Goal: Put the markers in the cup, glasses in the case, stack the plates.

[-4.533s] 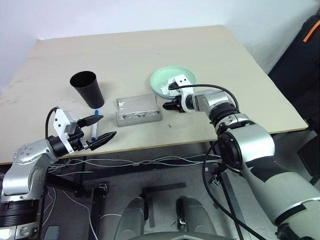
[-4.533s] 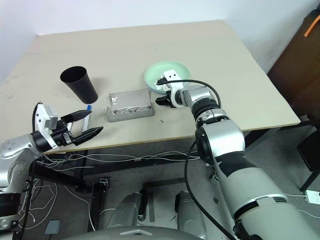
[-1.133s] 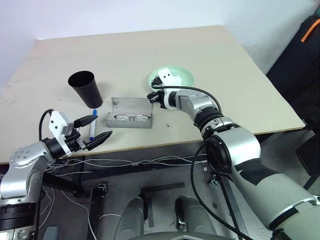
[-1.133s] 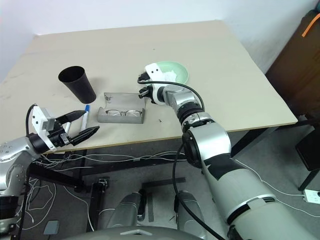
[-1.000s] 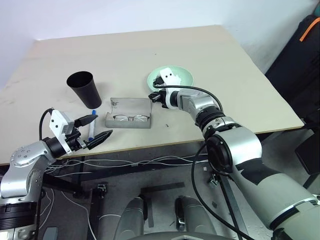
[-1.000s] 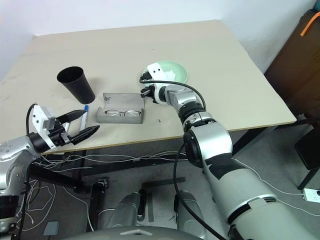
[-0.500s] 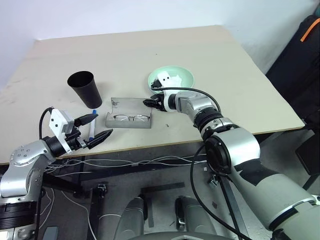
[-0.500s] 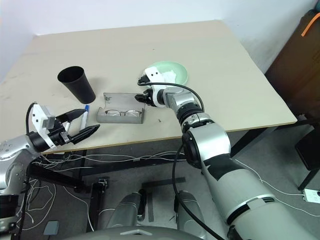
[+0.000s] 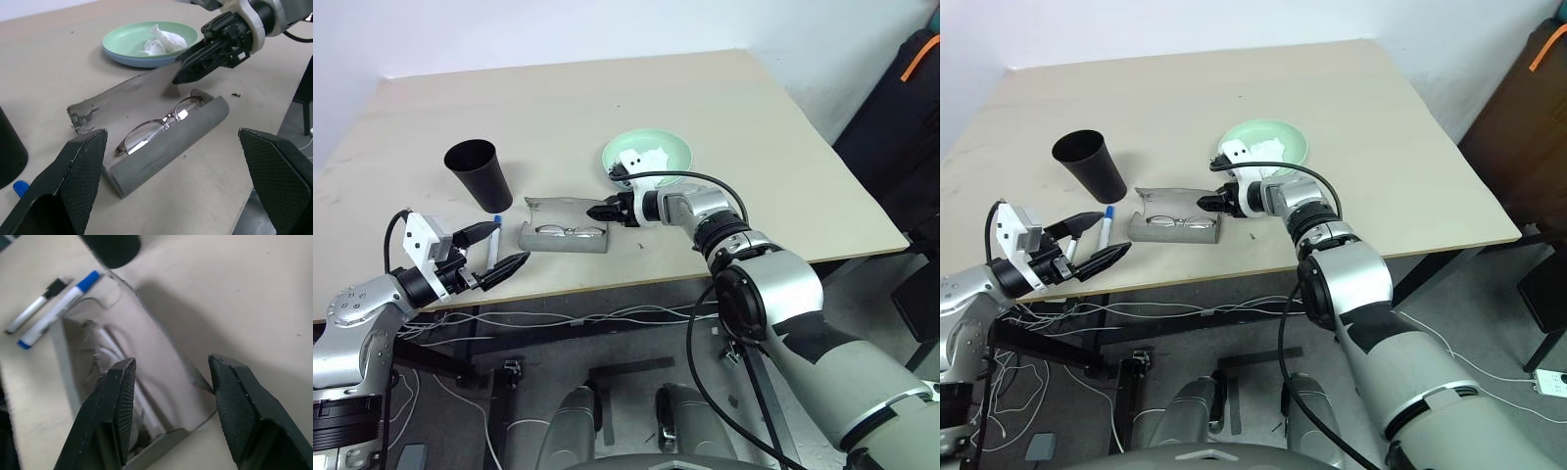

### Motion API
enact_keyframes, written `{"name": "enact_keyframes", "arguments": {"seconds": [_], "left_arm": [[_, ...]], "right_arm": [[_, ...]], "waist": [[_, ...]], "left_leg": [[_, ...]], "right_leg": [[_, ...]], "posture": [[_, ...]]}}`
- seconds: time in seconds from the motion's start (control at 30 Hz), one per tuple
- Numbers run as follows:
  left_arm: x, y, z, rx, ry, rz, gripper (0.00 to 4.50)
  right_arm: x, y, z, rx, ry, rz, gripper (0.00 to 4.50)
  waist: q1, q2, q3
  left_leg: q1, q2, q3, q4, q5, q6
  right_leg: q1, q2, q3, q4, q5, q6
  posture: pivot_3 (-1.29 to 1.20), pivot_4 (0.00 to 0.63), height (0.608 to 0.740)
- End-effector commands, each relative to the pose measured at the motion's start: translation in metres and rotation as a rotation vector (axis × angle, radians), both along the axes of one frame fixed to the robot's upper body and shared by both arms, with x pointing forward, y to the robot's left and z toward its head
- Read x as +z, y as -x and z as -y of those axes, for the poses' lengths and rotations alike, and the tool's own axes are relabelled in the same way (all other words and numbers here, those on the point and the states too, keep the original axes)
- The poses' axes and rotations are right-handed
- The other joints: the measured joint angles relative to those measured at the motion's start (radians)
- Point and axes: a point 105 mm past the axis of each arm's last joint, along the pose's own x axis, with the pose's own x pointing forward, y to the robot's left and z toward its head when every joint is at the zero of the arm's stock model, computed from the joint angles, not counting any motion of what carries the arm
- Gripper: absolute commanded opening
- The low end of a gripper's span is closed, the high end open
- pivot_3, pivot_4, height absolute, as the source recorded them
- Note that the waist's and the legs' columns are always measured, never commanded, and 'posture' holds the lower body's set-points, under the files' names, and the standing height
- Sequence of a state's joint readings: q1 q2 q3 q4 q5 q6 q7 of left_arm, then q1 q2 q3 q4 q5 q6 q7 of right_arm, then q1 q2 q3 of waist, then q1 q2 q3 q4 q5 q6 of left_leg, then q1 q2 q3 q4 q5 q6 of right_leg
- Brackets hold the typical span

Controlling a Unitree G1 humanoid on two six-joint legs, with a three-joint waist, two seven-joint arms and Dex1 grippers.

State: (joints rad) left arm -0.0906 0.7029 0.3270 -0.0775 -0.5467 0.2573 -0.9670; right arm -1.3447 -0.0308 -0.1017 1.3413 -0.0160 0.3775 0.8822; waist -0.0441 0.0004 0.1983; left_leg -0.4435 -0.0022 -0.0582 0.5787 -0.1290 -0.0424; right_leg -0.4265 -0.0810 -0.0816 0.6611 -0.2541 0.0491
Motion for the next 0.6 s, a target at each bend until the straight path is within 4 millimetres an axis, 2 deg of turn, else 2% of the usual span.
{"name": "enact_keyframes", "arguments": {"seconds": [0.03, 0.33, 0.6], "left_arm": [[0.010, 0.000, -0.003, -0.002, 0.005, 0.037, 4.50], [0.006, -0.003, -0.007, -0.006, 0.014, 0.032, 4.50], [0.005, -0.006, -0.009, -0.012, 0.014, 0.031, 4.50]], "right_arm": [[0.018, 0.005, -0.011, 0.085, -0.026, 0.037, 2.47], [0.016, 0.021, -0.017, 0.229, -0.016, -0.005, 2.47], [0.011, 0.032, -0.022, 0.270, -0.049, -0.102, 2.47]], "waist": [[-0.001, 0.000, 0.000], [0.000, 0.000, 0.000], [0.001, 0.000, 0.000]], "left_leg": [[0.000, 0.000, 0.000, 0.000, 0.000, 0.000], [0.000, 0.000, 0.000, 0.000, 0.000, 0.000], [0.000, 0.000, 0.000, 0.000, 0.000, 0.000]], "right_leg": [[0.000, 0.000, 0.000, 0.000, 0.000, 0.000], [0.000, 0.000, 0.000, 0.000, 0.000, 0.000], [0.000, 0.000, 0.000, -0.001, 0.000, 0.000]], "posture": [[0.00, 0.150, 0.740], [0.00, 0.150, 0.740], [0.00, 0.150, 0.740]]}}
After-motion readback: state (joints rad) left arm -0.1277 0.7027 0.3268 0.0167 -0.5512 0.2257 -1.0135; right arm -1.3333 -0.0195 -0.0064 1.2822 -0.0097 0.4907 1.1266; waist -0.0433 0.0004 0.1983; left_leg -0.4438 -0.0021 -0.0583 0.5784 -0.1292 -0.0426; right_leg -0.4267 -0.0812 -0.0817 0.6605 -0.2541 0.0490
